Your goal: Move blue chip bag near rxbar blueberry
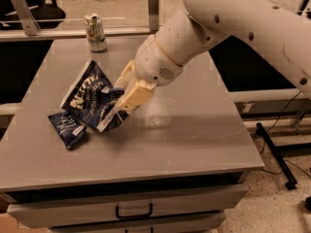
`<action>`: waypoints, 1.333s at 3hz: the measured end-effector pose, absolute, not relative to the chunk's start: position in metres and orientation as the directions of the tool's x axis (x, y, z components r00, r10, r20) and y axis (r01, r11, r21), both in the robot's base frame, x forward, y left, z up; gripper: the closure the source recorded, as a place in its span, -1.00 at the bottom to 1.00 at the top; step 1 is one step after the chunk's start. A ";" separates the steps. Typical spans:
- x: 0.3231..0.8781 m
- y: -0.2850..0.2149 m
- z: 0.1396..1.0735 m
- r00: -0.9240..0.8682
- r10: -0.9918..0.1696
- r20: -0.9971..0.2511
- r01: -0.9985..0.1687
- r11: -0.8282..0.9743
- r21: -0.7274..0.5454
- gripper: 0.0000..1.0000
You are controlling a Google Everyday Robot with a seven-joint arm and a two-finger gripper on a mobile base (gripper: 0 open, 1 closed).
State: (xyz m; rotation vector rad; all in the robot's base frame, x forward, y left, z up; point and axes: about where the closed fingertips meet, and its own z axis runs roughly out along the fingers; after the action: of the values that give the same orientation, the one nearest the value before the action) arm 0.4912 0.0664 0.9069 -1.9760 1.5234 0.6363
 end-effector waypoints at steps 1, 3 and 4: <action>0.494 0.071 0.903 0.233 -0.702 -0.673 -0.972 -0.199 -0.129 -0.76; 0.517 0.063 0.910 0.214 -0.709 -0.672 -0.977 -0.164 -0.138 -1.00; 0.563 0.024 0.929 0.183 -0.721 -0.668 -0.978 -0.065 -0.198 -1.00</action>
Offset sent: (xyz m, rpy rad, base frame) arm 0.0147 0.0059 0.0012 0.0112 0.0257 -0.0045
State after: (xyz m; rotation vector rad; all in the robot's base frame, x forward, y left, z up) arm 0.5631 0.0241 0.9288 -1.8452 1.5959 0.5338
